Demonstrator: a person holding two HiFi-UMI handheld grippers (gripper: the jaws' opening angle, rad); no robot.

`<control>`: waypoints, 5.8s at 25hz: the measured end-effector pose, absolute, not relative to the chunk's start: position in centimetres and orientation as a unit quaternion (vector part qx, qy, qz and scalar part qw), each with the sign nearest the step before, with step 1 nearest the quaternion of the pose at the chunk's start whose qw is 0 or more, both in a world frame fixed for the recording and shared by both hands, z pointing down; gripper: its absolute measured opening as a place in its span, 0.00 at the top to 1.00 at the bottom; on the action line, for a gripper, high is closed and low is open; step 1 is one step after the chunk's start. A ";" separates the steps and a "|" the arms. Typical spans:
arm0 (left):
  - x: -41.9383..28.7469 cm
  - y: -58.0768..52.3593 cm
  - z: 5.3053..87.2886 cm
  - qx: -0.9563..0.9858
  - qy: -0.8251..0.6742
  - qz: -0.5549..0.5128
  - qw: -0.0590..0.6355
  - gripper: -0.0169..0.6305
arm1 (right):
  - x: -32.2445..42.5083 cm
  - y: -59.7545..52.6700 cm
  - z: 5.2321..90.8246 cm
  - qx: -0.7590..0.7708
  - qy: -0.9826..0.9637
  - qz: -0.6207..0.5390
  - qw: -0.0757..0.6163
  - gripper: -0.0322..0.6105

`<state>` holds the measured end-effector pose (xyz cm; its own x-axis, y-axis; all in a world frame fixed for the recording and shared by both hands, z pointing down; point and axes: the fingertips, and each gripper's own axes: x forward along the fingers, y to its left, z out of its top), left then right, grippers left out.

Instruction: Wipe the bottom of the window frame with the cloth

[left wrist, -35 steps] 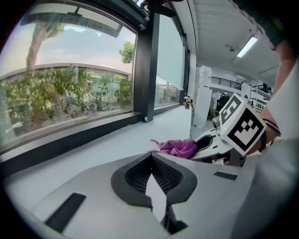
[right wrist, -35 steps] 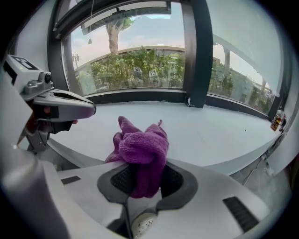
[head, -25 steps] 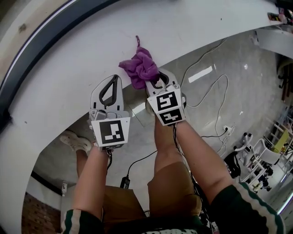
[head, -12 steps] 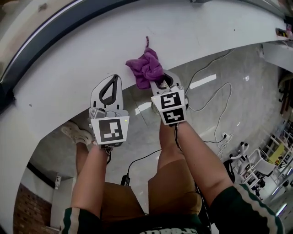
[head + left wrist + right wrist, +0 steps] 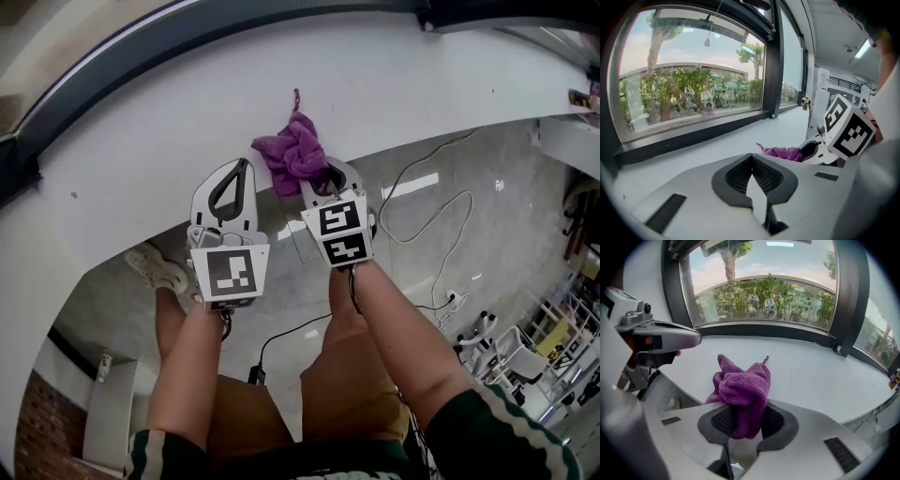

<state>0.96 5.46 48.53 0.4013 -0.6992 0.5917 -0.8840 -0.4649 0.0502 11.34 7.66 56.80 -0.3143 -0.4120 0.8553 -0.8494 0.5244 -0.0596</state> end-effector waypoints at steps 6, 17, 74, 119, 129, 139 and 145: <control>-1.9 7.2 48.8 0.802 -0.499 0.259 0.202 0.96 | 8.3 8.4 56.8 0.387 -0.778 0.252 0.426 0.78; -8.1 9.6 48.5 0.768 -0.537 0.255 0.239 0.96 | 3.0 9.1 56.7 0.362 -0.787 0.248 0.433 0.78; -33.8 18.4 46.7 0.620 -0.698 0.204 0.295 0.96 | -25.1 14.8 56.5 0.172 -0.862 0.176 0.443 0.77; -38.9 22.6 47.7 0.570 -0.718 0.201 0.344 0.96 | -38.2 20.0 55.0 -0.039 -0.907 0.203 0.367 0.78; -38.5 20.3 47.6 0.572 -0.720 0.183 0.346 0.96 | -38.7 15.3 54.4 -0.008 -0.915 0.193 0.354 0.78; -38.6 16.4 46.9 0.586 -0.718 0.187 0.326 0.96 | -38.7 10.6 53.2 0.025 -0.922 0.188 0.337 0.78; -38.8 14.4 46.5 0.592 -0.720 0.186 0.313 0.96 | -38.7 8.2 53.1 0.059 -0.922 0.196 0.329 0.78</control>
<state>-38.77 14.41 46.47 -0.1044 -0.7355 0.6694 -0.9675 0.2309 0.1029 -38.69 8.17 53.09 -0.7761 0.0198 0.6303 -0.2378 0.9165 -0.3217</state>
